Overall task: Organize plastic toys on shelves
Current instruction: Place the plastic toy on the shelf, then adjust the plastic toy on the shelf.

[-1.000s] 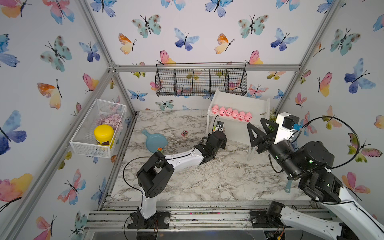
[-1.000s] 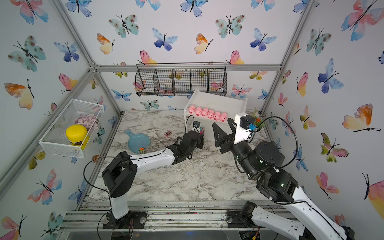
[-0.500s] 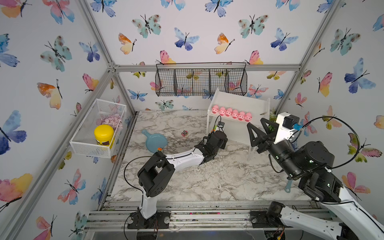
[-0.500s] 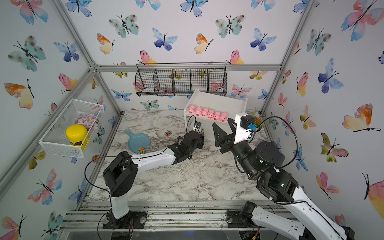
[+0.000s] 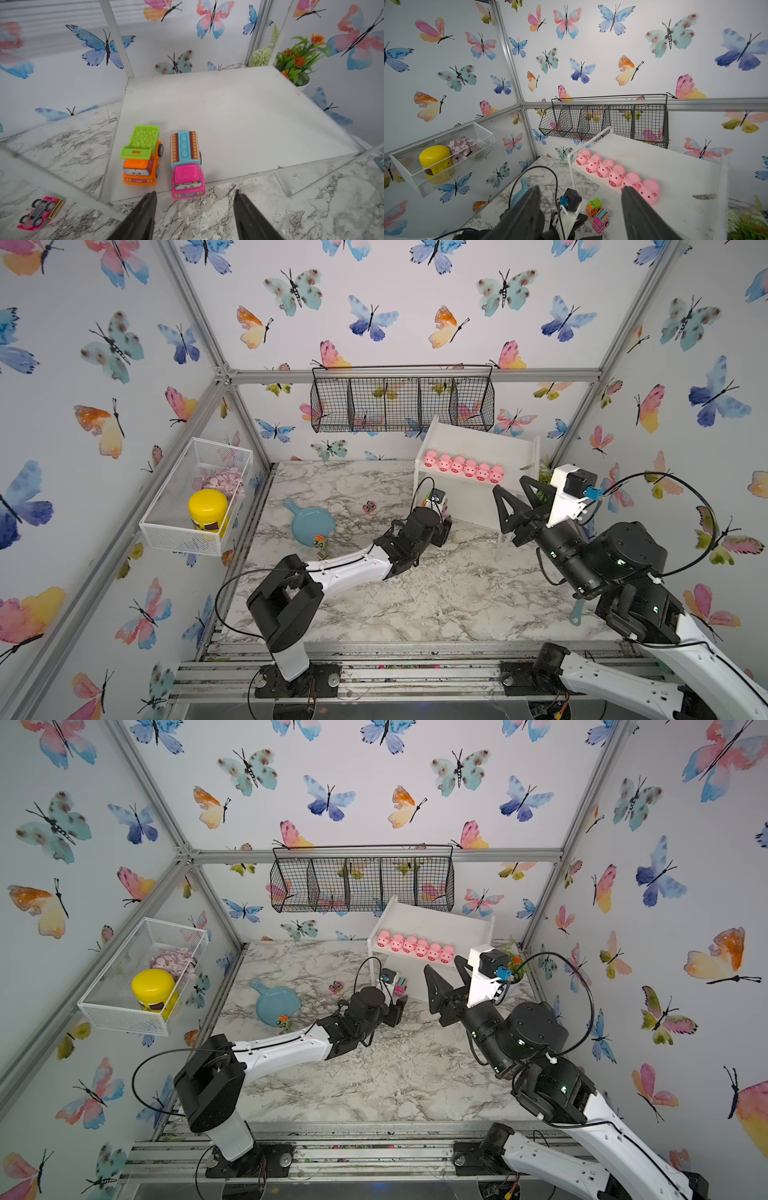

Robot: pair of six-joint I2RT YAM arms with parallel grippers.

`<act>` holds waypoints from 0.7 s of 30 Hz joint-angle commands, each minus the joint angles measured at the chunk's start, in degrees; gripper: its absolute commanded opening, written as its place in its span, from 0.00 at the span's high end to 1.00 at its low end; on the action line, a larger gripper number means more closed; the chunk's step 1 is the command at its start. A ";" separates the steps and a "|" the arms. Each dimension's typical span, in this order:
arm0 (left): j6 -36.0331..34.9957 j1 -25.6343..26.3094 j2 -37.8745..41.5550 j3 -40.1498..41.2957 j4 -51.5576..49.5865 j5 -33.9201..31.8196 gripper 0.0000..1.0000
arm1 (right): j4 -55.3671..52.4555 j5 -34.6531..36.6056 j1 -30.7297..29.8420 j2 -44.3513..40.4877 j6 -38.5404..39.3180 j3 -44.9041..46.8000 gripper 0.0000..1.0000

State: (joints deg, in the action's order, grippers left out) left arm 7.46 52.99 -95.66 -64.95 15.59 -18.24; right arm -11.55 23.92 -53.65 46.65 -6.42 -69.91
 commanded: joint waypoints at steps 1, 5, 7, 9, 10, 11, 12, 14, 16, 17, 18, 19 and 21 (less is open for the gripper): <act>-1.53 -0.04 9.21 4.87 3.80 2.60 0.31 | 1.18 -1.00 0.12 0.12 -0.43 0.38 0.32; -0.18 -5.15 20.99 15.62 6.55 6.46 0.23 | 3.90 -6.89 0.12 -0.31 -1.76 3.07 0.30; 0.68 -10.89 27.03 20.77 6.90 12.67 0.19 | 7.49 -13.18 0.12 -0.20 -2.76 6.27 0.30; 4.10 -18.68 31.09 24.52 6.92 18.31 0.17 | 11.46 -20.66 0.12 1.00 -4.52 9.21 0.30; 6.81 -23.45 32.08 25.70 6.59 22.69 0.18 | 13.36 -24.06 0.12 2.19 -5.72 10.22 0.30; 11.00 -28.23 32.44 26.43 5.74 25.60 0.17 | 14.88 -27.02 0.12 3.57 -7.06 10.93 0.31; 13.85 -32.03 32.21 26.57 4.60 27.88 0.17 | 15.84 -28.94 0.17 5.12 -7.95 11.21 0.32; 17.12 -38.46 29.95 25.71 2.17 33.73 0.17 | 16.62 -32.57 0.12 8.75 -9.18 11.27 0.34; 18.02 -41.48 26.43 22.66 -2.85 37.37 0.17 | 16.61 -35.60 0.12 11.82 -9.22 10.88 0.37; 17.56 -42.26 24.45 20.67 -5.52 39.27 0.17 | 15.80 -35.86 0.12 13.27 -9.31 10.50 0.40; 16.80 -42.52 23.10 18.95 -8.06 40.70 0.17 | 14.09 -34.89 0.12 14.39 -9.35 9.88 0.43; 16.41 -42.46 21.90 17.68 -9.50 41.59 0.18 | 10.88 -33.06 0.12 15.65 -9.13 9.03 0.46; 16.91 -42.47 21.00 17.75 -8.80 42.83 0.18 | 4.12 -27.85 0.12 17.34 -9.05 8.75 0.58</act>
State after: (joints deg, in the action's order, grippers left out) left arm 22.59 10.55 -73.93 -45.67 11.18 16.51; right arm -1.23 -6.04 -53.63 63.24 -14.44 -59.53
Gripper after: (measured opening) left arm 0.819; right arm 0.443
